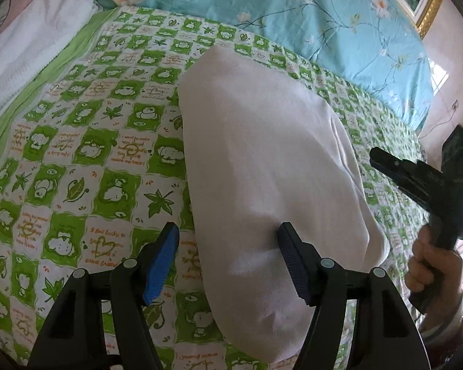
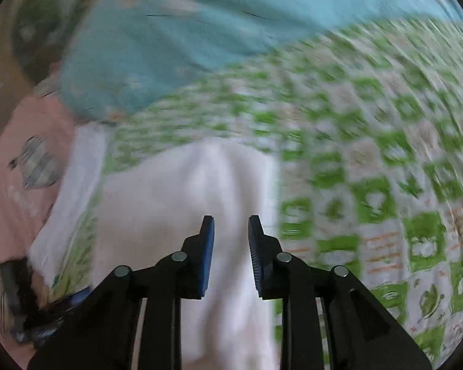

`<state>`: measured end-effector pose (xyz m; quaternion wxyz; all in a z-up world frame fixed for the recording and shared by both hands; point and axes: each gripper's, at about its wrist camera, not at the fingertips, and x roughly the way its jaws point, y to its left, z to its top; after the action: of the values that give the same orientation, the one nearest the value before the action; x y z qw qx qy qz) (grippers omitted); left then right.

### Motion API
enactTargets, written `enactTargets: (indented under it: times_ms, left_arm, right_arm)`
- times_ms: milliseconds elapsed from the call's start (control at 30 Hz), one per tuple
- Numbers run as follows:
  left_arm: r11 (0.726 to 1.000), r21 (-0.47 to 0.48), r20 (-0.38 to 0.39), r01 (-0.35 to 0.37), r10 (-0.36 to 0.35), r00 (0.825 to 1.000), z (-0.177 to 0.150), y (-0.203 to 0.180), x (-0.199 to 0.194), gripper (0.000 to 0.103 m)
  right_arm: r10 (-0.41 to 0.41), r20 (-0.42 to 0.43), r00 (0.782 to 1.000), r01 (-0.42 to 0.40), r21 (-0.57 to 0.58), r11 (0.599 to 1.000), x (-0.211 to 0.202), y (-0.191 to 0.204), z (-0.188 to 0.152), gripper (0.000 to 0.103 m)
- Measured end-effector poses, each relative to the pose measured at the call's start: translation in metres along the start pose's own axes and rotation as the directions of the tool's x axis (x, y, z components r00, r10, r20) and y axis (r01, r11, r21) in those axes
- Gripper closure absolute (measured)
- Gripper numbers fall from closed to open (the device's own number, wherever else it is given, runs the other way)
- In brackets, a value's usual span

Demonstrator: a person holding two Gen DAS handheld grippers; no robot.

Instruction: Fold large clothes

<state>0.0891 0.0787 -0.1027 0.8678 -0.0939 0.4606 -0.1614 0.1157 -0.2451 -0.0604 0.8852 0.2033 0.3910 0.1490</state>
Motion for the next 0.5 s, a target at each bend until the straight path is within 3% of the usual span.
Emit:
enactTargets:
  times_ms: [67,167,333,500]
  left_arm:
    - [1.0,0.005,0.003,-0.007,0.007,1.0,-0.001,0.0,0.001,0.034]
    - [1.0,0.006,0.0,-0.01,0.01,1.0,-0.002,0.002,0.003,0.032]
    - [1.0,0.017,0.006,-0.025,0.025,1.0,-0.004,0.0,0.003,0.032]
    - [0.997,0.033,0.015,-0.063,0.062,0.998,-0.011,-0.004,-0.007,0.032]
  right_arm:
    - [0.029,-0.063,0.998,-0.034,-0.078,0.996,0.008,0.018,-0.005,0.079]
    - [-0.105,-0.185,0.977,0.073,-0.17,0.983,0.046,0.026,-0.026,0.08]
    - [-0.045,-0.176,0.983,0.036,-0.053,0.998,0.05,0.003,-0.03,0.081]
    - [-0.04,-0.17,0.985,0.032,-0.05,0.998,0.029,0.01,-0.033,0.08]
